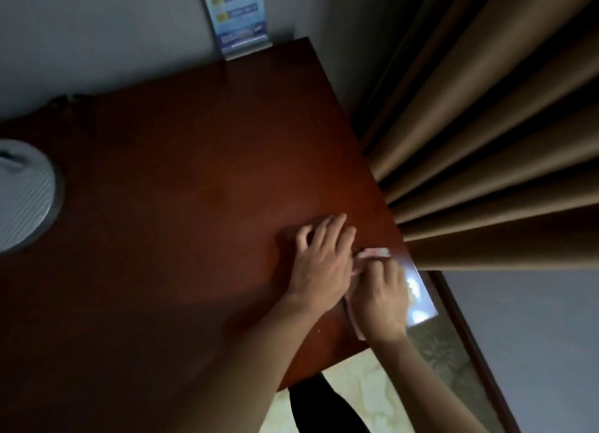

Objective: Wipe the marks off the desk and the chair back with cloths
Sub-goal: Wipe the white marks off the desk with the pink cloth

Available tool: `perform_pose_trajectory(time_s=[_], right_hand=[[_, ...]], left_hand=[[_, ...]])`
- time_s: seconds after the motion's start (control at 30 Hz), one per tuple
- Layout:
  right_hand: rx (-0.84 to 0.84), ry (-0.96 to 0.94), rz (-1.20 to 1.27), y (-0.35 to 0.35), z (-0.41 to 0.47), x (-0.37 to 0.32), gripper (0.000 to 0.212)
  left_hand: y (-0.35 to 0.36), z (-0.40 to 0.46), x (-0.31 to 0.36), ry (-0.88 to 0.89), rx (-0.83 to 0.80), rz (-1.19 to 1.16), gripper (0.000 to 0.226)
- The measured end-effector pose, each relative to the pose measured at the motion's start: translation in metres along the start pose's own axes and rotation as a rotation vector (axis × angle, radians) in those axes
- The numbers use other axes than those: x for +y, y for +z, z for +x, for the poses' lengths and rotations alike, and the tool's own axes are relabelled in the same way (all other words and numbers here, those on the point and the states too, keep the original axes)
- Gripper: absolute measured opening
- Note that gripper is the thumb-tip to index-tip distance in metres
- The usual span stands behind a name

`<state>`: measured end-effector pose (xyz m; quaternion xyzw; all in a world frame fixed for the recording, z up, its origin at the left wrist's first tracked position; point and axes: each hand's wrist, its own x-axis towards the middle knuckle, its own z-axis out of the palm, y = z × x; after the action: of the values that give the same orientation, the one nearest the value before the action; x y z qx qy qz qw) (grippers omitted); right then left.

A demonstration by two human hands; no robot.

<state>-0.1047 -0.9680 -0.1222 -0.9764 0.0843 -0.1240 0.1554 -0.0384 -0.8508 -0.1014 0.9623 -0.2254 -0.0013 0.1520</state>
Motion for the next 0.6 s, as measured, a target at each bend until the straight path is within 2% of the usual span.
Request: perform_pose_trajectory(time_s=[0.1,0.17,0.23,0.37,0.43,0.5,0.6], right_hand=[[0.077,0.064,0.051,-0.009,0.026,0.007,0.022],[0.091,-0.052,0.132,-0.005,0.035,-0.024,0.019],[0.022,-0.223,0.233,0.010,0.034,-0.068,0.021],[-0.112,-0.327,0.383,0.052,0.028,-0.147,0.039],[-0.154,-0.490,0.390,0.072,0.023,-0.185,0.032],[-0.152,-0.644,0.375,0.087,0.021,-0.214,0.025],[-0.053,-0.746,0.356,0.111,0.037,-0.261,0.019]], left_hand=[[-0.011,0.006,-0.006,-0.102,0.052,-0.057,0.037],[-0.019,0.005,-0.028,-0.181,0.095,-0.069,0.035],[-0.028,0.000,-0.055,-0.259,0.115,-0.078,0.035],[-0.046,-0.028,-0.121,-0.455,0.183,-0.062,0.036],[-0.052,-0.060,-0.167,-0.588,0.266,-0.021,0.037],[-0.056,-0.096,-0.205,-0.712,0.323,0.037,0.042],[-0.060,-0.126,-0.246,-0.864,0.332,0.053,0.049]])
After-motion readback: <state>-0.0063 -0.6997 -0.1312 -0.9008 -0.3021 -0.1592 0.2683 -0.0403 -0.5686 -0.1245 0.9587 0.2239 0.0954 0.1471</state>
